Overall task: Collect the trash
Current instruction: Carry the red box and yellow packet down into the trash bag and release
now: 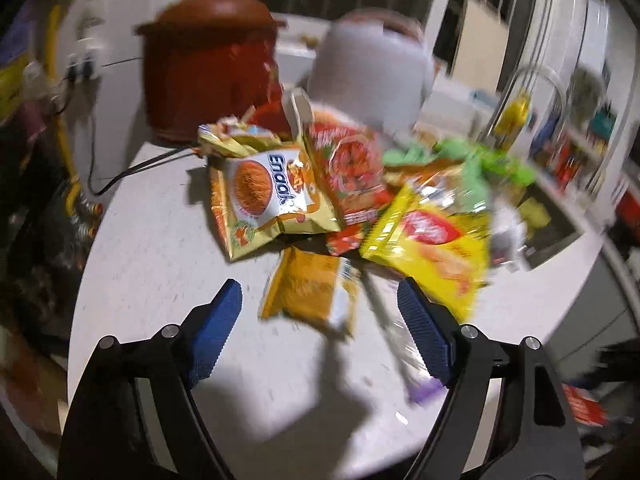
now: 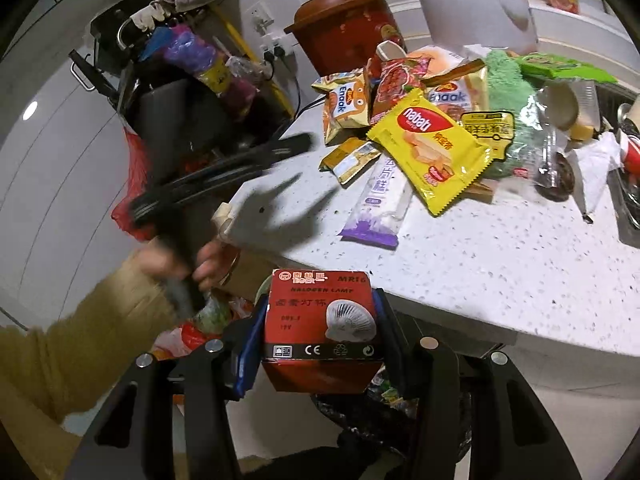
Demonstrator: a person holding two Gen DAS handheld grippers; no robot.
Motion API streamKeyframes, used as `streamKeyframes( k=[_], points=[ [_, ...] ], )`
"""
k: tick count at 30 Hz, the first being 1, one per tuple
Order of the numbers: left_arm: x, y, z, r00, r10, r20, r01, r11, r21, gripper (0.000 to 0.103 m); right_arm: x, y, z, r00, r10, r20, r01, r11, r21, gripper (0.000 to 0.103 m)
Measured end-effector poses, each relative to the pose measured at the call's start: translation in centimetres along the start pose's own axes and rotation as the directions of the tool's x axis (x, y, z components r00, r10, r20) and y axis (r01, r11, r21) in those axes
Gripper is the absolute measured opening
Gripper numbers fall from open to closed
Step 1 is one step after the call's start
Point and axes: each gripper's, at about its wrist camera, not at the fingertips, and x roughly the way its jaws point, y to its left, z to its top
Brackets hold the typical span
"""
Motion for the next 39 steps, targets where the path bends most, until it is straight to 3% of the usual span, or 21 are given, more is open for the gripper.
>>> streamKeyframes(
  k=[5,9,11,13,14,20,27,30,33,36,39],
  points=[
    [3.5,-1.5,0.8,0.996,0.049,-0.072,-0.036,0.986,0.164,0.078,-0.7,-0.8,-0.7,1.000,0.001,0.024,-0.002,0.999,0.045,0.050],
    [6.2,-1.9,0.2,0.983,0.113,-0.147,-0.076,0.969,0.236,0.078,-1.0,-1.1,-0.7,0.999,0.002,0.040,-0.005,0.998,0.070,0.050],
    [6.4,-1.2,0.2,0.987,0.085,-0.139,-0.056,0.979,0.197,0.075,-1.2,-1.1,-0.7,0.999,0.002,0.047,-0.005,0.997,0.071,0.050],
    [6.4,-0.5,0.5,0.988,0.093,-0.126,-0.071,0.984,0.164,0.061,-1.3,-1.1,-0.7,0.999,0.000,0.051,-0.003,0.997,0.072,0.050],
    [6.2,-0.4,0.6,0.988,0.090,-0.122,-0.071,0.986,0.150,0.048,-1.3,-1.2,-0.7,0.999,0.000,0.052,-0.003,0.997,0.073,0.050],
    [4.0,1.7,0.1,0.994,-0.027,-0.106,0.025,0.999,-0.020,0.043,-1.4,-1.1,-0.4,0.998,0.008,0.062,-0.013,0.997,0.073,0.050],
    [-3.8,1.2,-1.3,0.997,-0.079,-0.001,0.079,0.991,-0.108,0.043,-1.1,-0.4,0.2,0.999,0.018,0.046,-0.019,0.999,0.037,0.050],
    [-9.0,0.0,-3.8,0.995,-0.097,-0.007,0.096,0.991,-0.090,0.043,-0.8,-0.1,-0.3,1.000,0.010,0.010,-0.010,1.000,0.001,0.050],
    [-11.3,-1.4,-8.1,0.991,-0.099,-0.094,0.091,0.993,-0.078,0.043,0.6,-0.2,-1.5,0.999,-0.001,-0.050,0.000,1.000,-0.010,0.050],
    [-10.4,-1.9,-12.2,0.973,-0.118,-0.199,0.089,0.985,-0.146,0.043,3.3,-0.8,-3.8,0.990,-0.046,-0.132,0.043,0.999,-0.024,0.050],
    [-6.6,-1.9,-17.7,0.942,-0.128,-0.309,0.057,0.972,-0.229,0.043,6.7,-2.1,-6.6,0.974,-0.085,-0.208,0.084,0.996,-0.014,0.050]
  ],
)
